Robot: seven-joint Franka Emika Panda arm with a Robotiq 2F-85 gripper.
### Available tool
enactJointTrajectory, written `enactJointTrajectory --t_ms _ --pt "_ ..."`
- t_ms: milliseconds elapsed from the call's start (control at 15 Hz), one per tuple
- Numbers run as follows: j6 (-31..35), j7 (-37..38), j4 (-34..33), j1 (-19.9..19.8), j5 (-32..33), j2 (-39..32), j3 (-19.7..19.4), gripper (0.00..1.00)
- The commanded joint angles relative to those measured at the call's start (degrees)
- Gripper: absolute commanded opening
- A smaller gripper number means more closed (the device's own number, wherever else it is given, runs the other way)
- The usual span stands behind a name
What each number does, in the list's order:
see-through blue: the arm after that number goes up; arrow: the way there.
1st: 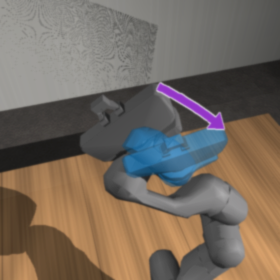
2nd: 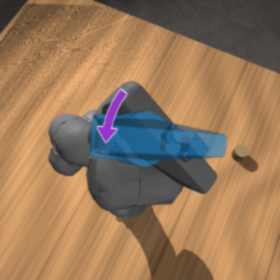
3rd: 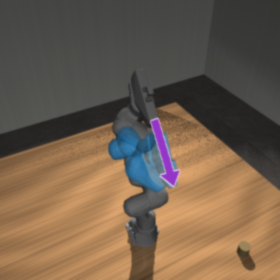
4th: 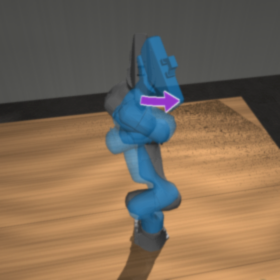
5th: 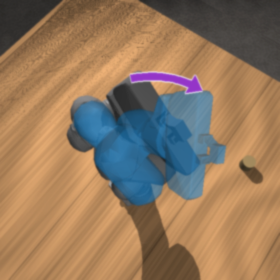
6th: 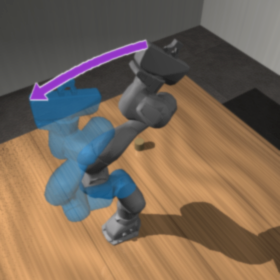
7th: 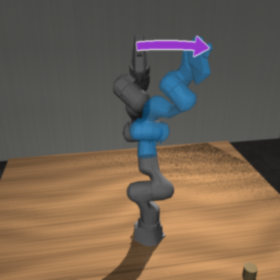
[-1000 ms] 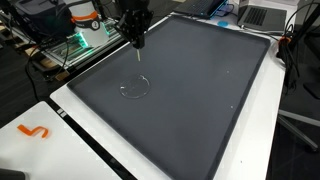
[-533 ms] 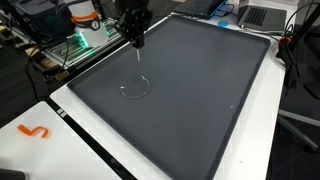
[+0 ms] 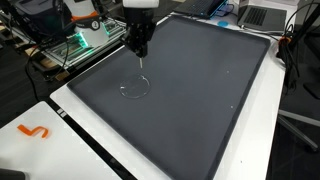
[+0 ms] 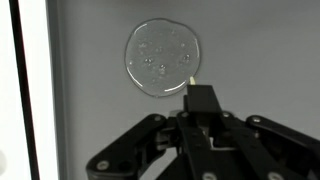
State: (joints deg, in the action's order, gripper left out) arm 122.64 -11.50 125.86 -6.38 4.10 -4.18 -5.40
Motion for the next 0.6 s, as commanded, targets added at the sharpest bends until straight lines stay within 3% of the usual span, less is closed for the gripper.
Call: enactJointTrajectory --t_ms 0,533 --pt "3.0 -0.8 -2.7 -0.5 -0.4 -5.3 -0.3 0.04" --pt "3.7 0.3 -7.4 -1.0 1.4 -12.8 -0.6 0.04"
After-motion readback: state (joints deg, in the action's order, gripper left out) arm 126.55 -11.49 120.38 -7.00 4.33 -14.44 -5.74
